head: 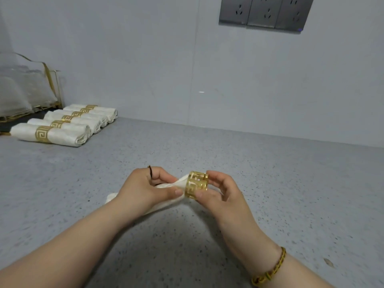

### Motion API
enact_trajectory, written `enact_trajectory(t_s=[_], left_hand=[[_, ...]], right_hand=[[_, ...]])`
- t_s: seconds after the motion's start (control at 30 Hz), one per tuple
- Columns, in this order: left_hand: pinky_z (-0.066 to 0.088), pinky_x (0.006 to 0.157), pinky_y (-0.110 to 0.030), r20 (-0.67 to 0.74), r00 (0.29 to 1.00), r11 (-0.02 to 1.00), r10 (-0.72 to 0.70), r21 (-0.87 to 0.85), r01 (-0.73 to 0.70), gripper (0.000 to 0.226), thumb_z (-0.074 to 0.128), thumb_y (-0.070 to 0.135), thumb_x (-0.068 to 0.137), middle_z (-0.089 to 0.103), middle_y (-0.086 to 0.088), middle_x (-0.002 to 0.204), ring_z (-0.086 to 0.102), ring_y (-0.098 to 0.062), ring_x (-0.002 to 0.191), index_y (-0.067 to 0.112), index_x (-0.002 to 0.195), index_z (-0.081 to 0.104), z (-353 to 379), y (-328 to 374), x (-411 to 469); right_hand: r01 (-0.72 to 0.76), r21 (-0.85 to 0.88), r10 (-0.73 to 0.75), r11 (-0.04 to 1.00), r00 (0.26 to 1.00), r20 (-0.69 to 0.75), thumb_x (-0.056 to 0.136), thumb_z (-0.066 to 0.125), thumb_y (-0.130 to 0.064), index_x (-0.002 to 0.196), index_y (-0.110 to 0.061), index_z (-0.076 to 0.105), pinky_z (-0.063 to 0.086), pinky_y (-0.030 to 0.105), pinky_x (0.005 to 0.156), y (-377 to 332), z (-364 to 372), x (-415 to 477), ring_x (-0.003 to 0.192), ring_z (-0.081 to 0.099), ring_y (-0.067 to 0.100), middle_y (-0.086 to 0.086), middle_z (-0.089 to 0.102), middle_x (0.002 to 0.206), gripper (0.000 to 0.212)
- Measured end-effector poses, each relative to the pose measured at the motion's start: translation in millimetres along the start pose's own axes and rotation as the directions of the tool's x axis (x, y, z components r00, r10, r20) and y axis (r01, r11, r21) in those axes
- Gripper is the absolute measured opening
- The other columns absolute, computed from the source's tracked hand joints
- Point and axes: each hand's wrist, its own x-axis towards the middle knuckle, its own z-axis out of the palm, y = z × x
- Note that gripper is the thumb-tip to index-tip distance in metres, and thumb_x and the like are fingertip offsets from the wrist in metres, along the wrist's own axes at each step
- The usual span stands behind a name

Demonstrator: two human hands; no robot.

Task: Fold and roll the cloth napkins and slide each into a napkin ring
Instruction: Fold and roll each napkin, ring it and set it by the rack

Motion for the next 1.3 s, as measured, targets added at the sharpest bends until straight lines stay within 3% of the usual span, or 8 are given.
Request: enact_trajectory(t_s=[0.17, 0.37, 0.5, 0.77, 0.87, 0.97, 1.1, 1.3], left_hand=[[0.048, 0.054, -0.009, 0.049, 0.999, 0.997, 0.009, -0.079, -0.005, 0.03, 0.069, -0.016, 0.065, 0.068, 0.003, 0.056, 0.062, -0.001, 0.051, 0.013, 0.058, 0.066, -1, 4, -3], [0.048, 0.058, -0.007, 0.081, 0.996, 0.999, 0.045, 0.008, -0.046, 0.036, 0.073, -0.008, 0.066, 0.069, 0.009, 0.06, 0.063, 0.002, 0.057, 0.024, 0.049, 0.07, -1, 3, -2], [0.046, 0.06, -0.007, 0.057, 0.995, 0.988, 0.079, 0.132, -0.086, 0.027, 0.076, 0.001, 0.067, 0.067, 0.009, 0.061, 0.061, 0.0, 0.061, 0.025, 0.068, 0.063, 3, 1, -3], [0.047, 0.072, -0.013, 0.224, 0.972, 0.984, 0.065, 0.149, -0.1, 0.05, 0.074, 0.011, 0.066, 0.059, 0.005, 0.086, 0.058, -0.009, 0.081, 0.035, 0.097, 0.044, -3, -4, -3], [0.04, 0.073, -0.006, 0.293, 0.955, 0.869, 0.048, 0.459, -0.185, 0.062, 0.075, 0.02, 0.068, 0.042, 0.021, 0.104, 0.049, 0.001, 0.094, 0.043, 0.109, 0.035, 3, 3, -10], [0.032, 0.08, -0.011, 0.224, 0.97, 0.726, 0.093, 0.651, -0.22, 0.087, 0.076, 0.047, 0.063, 0.031, 0.02, 0.105, 0.04, 0.001, 0.095, 0.036, 0.135, 0.028, 14, 2, -10], [0.037, 0.074, -0.017, 0.076, 0.977, 0.658, 0.201, 0.728, -0.192, 0.064, 0.073, 0.053, 0.064, 0.036, 0.014, 0.099, 0.045, -0.004, 0.087, 0.027, 0.117, 0.048, 18, 1, -9], [0.024, 0.057, -0.006, 0.106, 0.965, 0.516, 0.24, 0.828, -0.219, 0.062, 0.061, 0.069, 0.063, 0.047, 0.015, 0.098, 0.043, -0.002, 0.082, 0.029, 0.109, 0.05, 22, 7, -13]], right_hand=[[0.07, -0.16, -0.06, 0.985, 0.996, 0.063, 0.08, 0.064, 0.0, 0.1, -0.031, 0.05, 0.05, 0.01, 0.066, 0, 3, -1, 0.077, 0.066, -0.002, -0.006, 0.066, 0.098, 0.04], [0.105, -0.318, -0.088, 0.942, 0.994, 0.067, 0.078, 0.068, -0.004, 0.096, -0.035, 0.051, 0.05, 0.009, 0.073, 1, -1, 1, 0.085, 0.062, 0.007, -0.007, 0.061, 0.1, 0.04], [0.058, -0.343, -0.039, 0.937, 0.997, 0.062, 0.076, 0.07, -0.006, 0.098, -0.03, 0.051, 0.044, 0.003, 0.064, 1, -3, 4, 0.073, 0.053, -0.001, -0.011, 0.055, 0.088, 0.038], [0.037, -0.275, -0.011, 0.961, 0.995, 0.095, 0.074, 0.069, 0.001, 0.093, -0.031, 0.05, 0.049, 0.024, 0.089, 10, -3, 7, 0.098, 0.06, 0.013, -0.001, 0.063, 0.104, 0.042], [0.043, -0.287, -0.02, 0.957, 0.996, 0.083, 0.075, 0.069, 0.002, 0.092, -0.03, 0.051, 0.049, 0.023, 0.088, 12, -3, 9, 0.099, 0.06, 0.013, 0.002, 0.063, 0.106, 0.041], [0.052, -0.271, -0.02, 0.961, 0.993, 0.119, 0.077, 0.066, 0.003, 0.096, -0.028, 0.054, 0.05, 0.023, 0.088, 13, -3, 9, 0.104, 0.06, 0.014, 0.002, 0.064, 0.107, 0.038], [-0.033, -0.053, 0.04, 0.998, 0.991, 0.125, 0.085, 0.061, -0.009, 0.102, -0.014, 0.061, 0.051, 0.027, 0.088, 8, -6, 12, 0.096, 0.063, 0.017, 0.007, 0.066, 0.105, 0.018], [-0.108, -0.102, 0.119, 0.989, 0.987, 0.111, 0.089, 0.049, 0.001, 0.09, -0.01, 0.054, 0.048, 0.016, 0.051, 7, -5, 14, 0.058, 0.055, 0.01, 0.006, 0.056, 0.077, 0.012]])
